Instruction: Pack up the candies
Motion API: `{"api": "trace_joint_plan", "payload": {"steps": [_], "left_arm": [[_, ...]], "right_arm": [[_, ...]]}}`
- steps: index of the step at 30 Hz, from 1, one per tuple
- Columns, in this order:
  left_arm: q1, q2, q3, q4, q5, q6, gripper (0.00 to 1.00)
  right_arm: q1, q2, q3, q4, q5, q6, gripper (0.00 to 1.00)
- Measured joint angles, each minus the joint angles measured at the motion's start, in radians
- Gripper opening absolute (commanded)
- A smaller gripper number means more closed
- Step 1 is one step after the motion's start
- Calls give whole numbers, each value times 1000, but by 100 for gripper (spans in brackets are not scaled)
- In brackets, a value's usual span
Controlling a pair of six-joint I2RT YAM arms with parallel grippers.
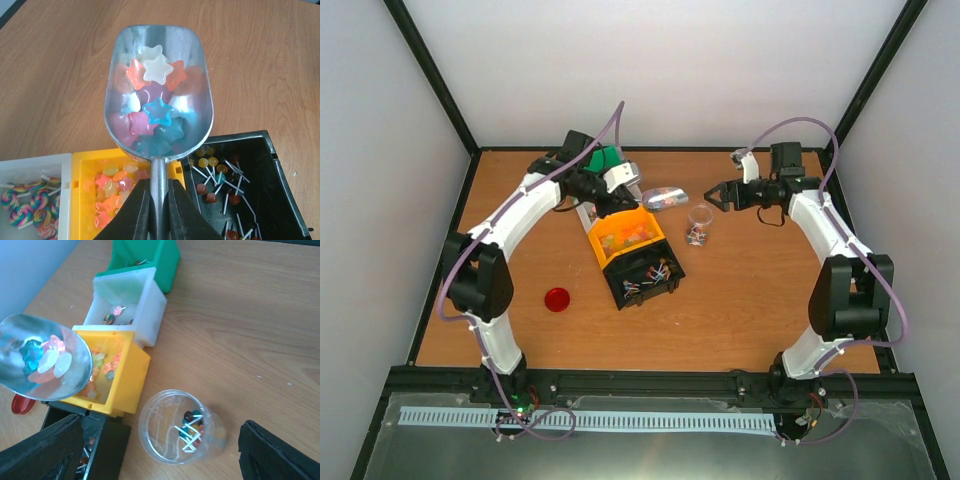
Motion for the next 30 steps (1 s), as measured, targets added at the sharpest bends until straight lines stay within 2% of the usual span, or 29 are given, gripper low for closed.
{"api": "trace_joint_plan", "payload": {"steps": [7, 11, 30], "left_arm": [[-55, 71, 95, -61, -61, -3, 1], [-88, 117, 159, -111, -102, -3, 1], [-161, 257, 388, -300, -287, -3, 1]], "right_arm": [[-61, 0, -20, 39, 0, 79, 90], [-64, 0, -45, 46, 11, 99, 99], [-65, -36, -71, 45, 95, 126, 100]]}}
